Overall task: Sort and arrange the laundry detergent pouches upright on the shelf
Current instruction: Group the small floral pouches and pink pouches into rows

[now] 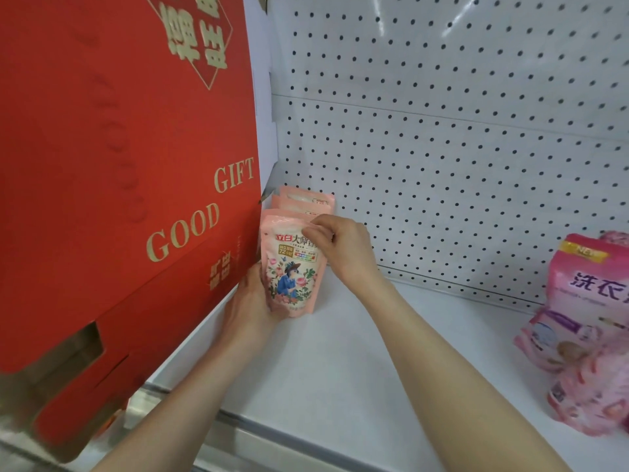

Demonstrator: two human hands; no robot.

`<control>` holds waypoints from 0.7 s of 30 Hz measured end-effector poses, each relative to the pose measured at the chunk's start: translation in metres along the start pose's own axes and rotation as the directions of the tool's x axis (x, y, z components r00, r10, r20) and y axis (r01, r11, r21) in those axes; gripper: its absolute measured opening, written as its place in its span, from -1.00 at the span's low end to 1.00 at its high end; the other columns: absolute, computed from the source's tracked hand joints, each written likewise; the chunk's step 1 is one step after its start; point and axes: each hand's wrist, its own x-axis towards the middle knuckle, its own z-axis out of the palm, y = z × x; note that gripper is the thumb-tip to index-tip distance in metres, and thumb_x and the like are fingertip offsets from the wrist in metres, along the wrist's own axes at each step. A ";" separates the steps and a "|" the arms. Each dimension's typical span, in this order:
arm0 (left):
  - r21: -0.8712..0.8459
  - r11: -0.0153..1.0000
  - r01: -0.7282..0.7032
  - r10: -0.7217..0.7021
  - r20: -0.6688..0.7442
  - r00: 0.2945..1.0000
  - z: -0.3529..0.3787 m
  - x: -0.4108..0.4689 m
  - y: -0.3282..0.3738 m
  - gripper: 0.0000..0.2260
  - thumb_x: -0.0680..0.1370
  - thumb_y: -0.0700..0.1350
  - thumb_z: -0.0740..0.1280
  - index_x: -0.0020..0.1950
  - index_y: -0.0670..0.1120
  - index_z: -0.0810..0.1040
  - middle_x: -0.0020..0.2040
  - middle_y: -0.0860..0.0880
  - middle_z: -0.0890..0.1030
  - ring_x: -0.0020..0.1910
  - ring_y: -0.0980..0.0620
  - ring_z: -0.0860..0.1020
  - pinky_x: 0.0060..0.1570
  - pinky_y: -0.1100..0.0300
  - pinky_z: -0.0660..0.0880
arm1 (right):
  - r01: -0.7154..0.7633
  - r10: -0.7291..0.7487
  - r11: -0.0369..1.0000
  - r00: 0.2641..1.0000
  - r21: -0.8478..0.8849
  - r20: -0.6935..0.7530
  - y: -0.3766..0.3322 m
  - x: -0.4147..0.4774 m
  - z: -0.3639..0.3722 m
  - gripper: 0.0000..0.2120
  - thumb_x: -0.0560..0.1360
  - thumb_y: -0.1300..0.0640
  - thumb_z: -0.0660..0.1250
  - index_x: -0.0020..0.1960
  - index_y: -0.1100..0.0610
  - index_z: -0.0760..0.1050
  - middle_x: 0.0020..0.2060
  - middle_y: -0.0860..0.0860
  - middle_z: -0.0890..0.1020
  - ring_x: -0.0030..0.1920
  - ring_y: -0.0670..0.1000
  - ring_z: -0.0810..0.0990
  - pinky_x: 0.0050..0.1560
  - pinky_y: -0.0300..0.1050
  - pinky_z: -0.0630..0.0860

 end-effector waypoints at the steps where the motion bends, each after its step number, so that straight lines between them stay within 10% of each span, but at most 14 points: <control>1: 0.013 1.000 0.001 -0.001 0.007 1.000 0.000 0.002 0.000 -0.25 0.27 -0.04 0.58 0.35 0.05 0.28 0.20 0.04 0.54 0.11 0.00 0.58 0.02 0.01 0.56 | -0.009 0.009 1.000 1.000 -0.011 -0.003 0.001 -0.001 0.001 -0.84 0.54 0.03 0.39 -0.03 0.10 0.66 -0.29 -0.06 0.66 -0.30 -0.04 0.50 -0.21 -0.11 0.43; 14: 0.140 0.988 -0.059 0.040 0.135 0.990 -0.013 -0.030 -0.005 -0.23 0.45 0.03 0.45 0.53 0.10 0.09 0.42 -0.02 0.41 0.29 -0.11 0.47 0.21 -0.06 0.47 | -0.051 0.034 0.939 0.998 -0.340 -0.055 0.008 -0.076 -0.052 -0.77 0.61 0.04 0.27 0.25 -0.02 0.51 0.03 -0.05 0.65 -0.04 -0.02 0.64 0.03 0.02 0.56; 21: 0.092 0.937 -0.336 0.311 0.214 0.926 0.011 -0.085 0.044 -0.60 0.51 -0.04 0.40 0.34 0.00 0.48 0.26 -0.02 0.55 0.19 -0.02 0.54 0.16 0.08 0.44 | -0.185 0.138 0.843 0.982 -0.505 -0.130 0.025 -0.204 -0.109 -0.74 0.62 0.06 0.26 0.28 0.04 0.54 0.20 -0.03 0.63 0.17 0.08 0.59 0.13 0.06 0.53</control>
